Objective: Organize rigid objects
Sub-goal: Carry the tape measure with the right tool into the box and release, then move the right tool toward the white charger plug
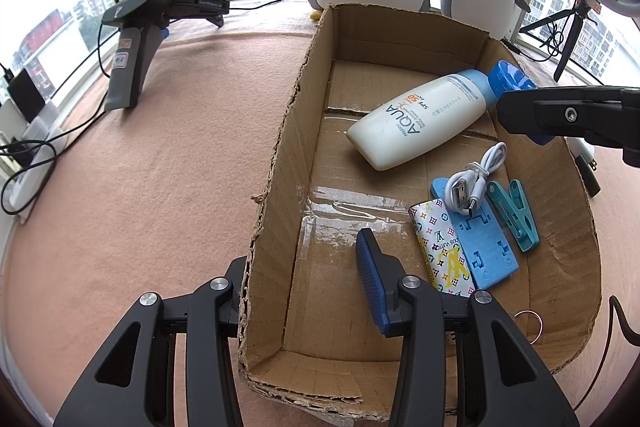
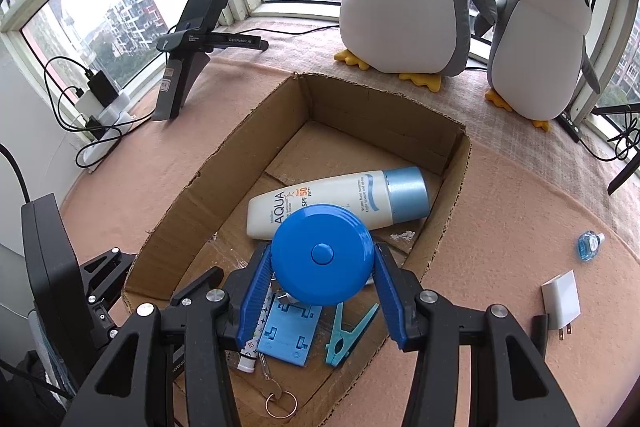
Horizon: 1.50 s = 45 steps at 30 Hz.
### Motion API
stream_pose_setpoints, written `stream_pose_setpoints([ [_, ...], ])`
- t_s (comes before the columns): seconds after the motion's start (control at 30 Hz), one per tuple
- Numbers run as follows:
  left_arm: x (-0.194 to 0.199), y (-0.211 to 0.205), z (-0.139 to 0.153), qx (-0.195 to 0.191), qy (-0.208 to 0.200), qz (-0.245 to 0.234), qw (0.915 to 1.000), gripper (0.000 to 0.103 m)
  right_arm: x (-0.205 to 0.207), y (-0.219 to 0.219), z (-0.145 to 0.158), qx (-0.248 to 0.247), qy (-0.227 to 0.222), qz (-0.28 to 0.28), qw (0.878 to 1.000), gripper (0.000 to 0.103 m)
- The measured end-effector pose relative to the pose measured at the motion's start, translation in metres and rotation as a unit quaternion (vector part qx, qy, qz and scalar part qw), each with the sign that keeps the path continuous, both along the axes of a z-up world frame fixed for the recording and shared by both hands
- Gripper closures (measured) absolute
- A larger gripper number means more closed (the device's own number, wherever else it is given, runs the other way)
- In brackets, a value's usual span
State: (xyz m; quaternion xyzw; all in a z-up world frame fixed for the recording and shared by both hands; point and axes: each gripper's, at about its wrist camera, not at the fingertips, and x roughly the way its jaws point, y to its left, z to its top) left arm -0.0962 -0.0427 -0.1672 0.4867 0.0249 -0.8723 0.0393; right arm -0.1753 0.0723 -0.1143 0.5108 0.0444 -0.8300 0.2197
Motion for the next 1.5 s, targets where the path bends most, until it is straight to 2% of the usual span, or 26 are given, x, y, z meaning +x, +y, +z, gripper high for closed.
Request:
stream_pose_setpoints([
  [0.1,0.0,0.0,0.0,0.0,0.0,0.0,1.0,0.061,-0.001,0.003,0.002,-0.007,0.003,-0.008,1.0,0.038],
  [0.2,0.0,0.0,0.0,0.0,0.0,0.0,1.0,0.061,-0.003,0.007,0.004,-0.013,0.003,-0.014,1.0,0.035],
  [0.67,0.0,-0.001,0.001,-0.001,0.0,0.0,1.0,0.061,-0.001,0.026,0.007,-0.001,0.012,-0.025,1.0,0.034],
  [1.2,0.0,-0.001,0.001,-0.001,0.0,0.0,1.0,0.061,-0.009,0.118,0.009,0.006,0.012,-0.102,0.995,0.034],
  [1.5,0.0,-0.002,0.001,-0.002,0.0,-0.001,1.0,0.061,-0.02,0.165,-0.002,0.031,-0.004,-0.135,0.99,0.034],
])
